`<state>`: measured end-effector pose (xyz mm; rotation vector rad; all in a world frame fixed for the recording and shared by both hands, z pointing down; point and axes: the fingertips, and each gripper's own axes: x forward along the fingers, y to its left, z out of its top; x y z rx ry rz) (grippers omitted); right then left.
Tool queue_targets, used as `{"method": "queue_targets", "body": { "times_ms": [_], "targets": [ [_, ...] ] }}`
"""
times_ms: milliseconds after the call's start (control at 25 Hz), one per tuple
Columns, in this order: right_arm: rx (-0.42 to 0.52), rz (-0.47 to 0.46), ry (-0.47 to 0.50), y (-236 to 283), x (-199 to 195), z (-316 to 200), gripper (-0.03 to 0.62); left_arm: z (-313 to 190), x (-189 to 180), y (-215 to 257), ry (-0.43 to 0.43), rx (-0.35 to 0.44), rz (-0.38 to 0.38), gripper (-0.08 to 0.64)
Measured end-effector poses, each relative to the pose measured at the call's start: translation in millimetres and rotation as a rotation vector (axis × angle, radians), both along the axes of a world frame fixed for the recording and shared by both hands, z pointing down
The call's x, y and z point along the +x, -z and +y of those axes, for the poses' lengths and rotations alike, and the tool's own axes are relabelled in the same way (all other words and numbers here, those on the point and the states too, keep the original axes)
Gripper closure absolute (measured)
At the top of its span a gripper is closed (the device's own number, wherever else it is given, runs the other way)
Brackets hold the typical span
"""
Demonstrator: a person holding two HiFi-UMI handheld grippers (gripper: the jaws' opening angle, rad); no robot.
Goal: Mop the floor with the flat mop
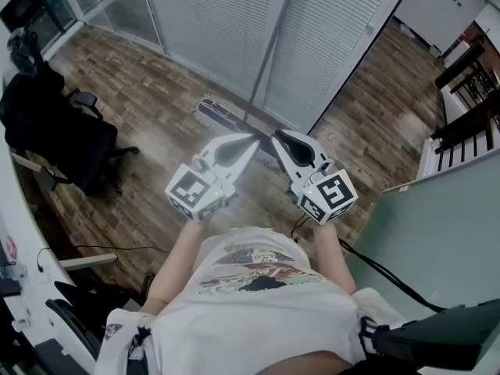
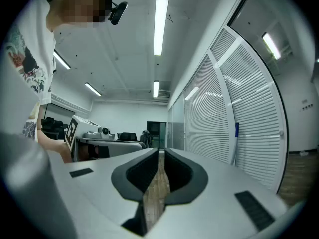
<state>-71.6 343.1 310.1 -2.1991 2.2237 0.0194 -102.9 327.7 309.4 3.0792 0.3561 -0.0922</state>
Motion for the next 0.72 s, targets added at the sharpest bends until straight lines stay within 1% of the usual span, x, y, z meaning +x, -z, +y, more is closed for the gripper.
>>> {"method": "queue_targets", "body": {
  "times_ms": [320,720],
  "targets": [
    [-0.004,0.009,0.007,1.2,-2.5,-10.7,0.543,-8.9,-0.8,1.1,0.005,0.003,0.002,0.549],
    [-0.001,-0.042,-0.020,-7.3,5.5,-10.7,0.543,-8.6,3.4,-8.5,-0.018,-0.002,-0.012,0.549]
  ]
}}
